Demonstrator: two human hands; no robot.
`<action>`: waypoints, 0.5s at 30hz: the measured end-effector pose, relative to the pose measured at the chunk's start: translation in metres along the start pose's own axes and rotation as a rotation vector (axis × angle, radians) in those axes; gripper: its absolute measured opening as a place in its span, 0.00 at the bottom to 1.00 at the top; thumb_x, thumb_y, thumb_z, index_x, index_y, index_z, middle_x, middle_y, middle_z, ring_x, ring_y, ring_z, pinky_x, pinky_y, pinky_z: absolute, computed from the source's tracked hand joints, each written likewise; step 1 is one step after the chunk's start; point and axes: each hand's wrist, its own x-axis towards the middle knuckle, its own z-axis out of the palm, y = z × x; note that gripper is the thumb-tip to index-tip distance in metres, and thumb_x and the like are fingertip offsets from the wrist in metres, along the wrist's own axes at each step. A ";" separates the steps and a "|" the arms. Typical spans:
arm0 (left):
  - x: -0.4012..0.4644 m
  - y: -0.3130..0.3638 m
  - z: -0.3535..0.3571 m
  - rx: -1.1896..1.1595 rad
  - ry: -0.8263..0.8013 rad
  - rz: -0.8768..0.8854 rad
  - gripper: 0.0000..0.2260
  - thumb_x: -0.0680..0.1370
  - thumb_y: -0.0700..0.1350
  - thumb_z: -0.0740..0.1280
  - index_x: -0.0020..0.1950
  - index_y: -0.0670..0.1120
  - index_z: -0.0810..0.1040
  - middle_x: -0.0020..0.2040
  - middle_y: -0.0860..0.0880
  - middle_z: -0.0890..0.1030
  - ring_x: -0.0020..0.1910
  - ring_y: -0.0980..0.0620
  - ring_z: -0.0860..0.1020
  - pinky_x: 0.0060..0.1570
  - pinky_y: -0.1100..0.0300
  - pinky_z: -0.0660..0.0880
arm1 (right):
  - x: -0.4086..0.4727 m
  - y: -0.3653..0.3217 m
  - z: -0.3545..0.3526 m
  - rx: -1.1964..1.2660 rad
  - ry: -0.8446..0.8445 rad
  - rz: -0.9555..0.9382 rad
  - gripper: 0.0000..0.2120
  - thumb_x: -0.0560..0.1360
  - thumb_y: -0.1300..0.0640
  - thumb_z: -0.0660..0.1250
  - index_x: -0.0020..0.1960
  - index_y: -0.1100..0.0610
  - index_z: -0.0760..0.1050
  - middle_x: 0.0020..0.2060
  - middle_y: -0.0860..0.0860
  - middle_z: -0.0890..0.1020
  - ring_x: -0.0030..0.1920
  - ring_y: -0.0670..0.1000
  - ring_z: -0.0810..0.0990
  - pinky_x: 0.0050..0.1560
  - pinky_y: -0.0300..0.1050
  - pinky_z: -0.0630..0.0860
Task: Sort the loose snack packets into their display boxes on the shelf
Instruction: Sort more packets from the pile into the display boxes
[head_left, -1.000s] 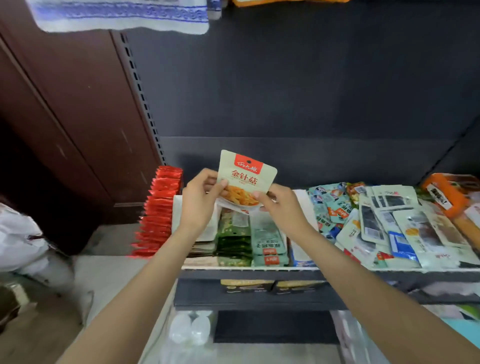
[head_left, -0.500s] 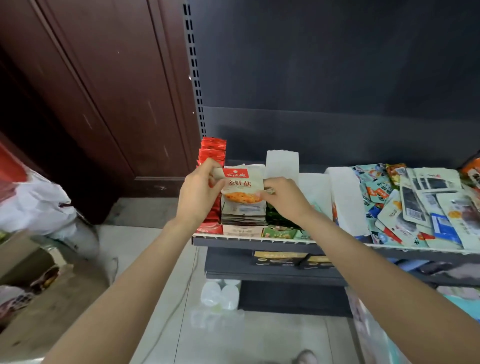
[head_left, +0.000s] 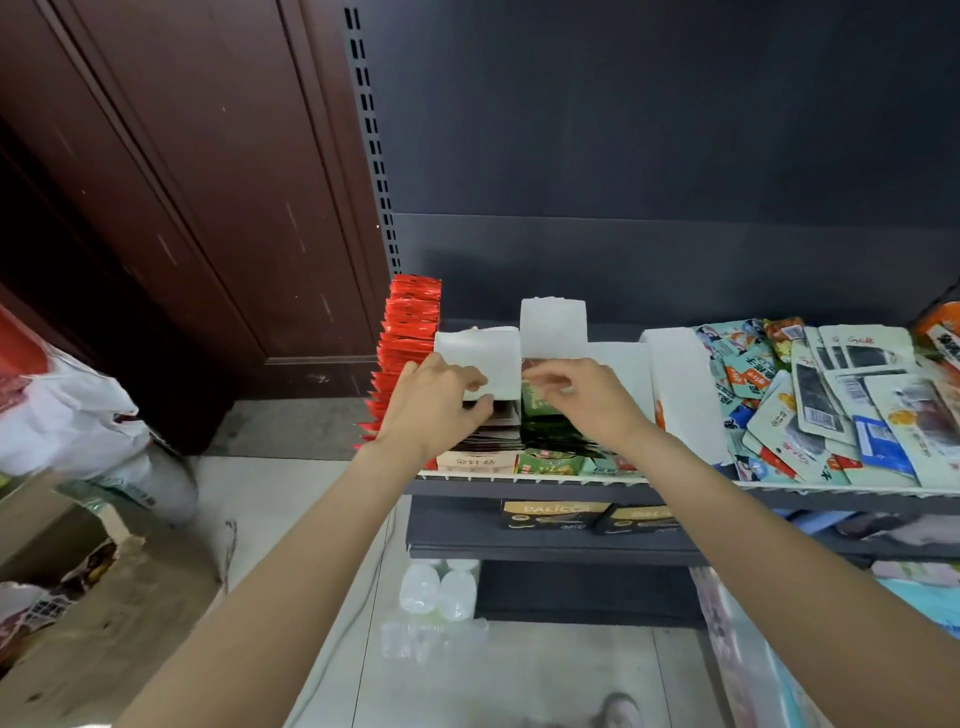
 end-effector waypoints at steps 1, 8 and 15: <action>0.004 0.010 0.001 -0.037 0.018 0.007 0.15 0.79 0.53 0.60 0.62 0.51 0.77 0.56 0.54 0.81 0.58 0.51 0.71 0.58 0.55 0.64 | -0.004 0.006 -0.008 0.020 0.027 0.006 0.14 0.78 0.64 0.61 0.61 0.56 0.77 0.56 0.48 0.81 0.57 0.46 0.76 0.58 0.33 0.67; 0.041 0.138 0.018 -0.395 0.085 0.173 0.10 0.79 0.44 0.61 0.57 0.46 0.78 0.51 0.50 0.81 0.49 0.52 0.75 0.52 0.56 0.72 | -0.036 0.093 -0.083 0.033 0.303 0.110 0.11 0.77 0.66 0.62 0.55 0.58 0.80 0.48 0.51 0.83 0.49 0.48 0.80 0.45 0.24 0.69; 0.100 0.286 0.084 -0.382 -0.130 0.241 0.10 0.78 0.35 0.58 0.58 0.38 0.75 0.56 0.40 0.77 0.56 0.43 0.74 0.54 0.52 0.72 | -0.059 0.217 -0.154 -0.223 0.190 0.367 0.22 0.75 0.64 0.62 0.69 0.57 0.68 0.65 0.58 0.73 0.63 0.58 0.73 0.61 0.48 0.70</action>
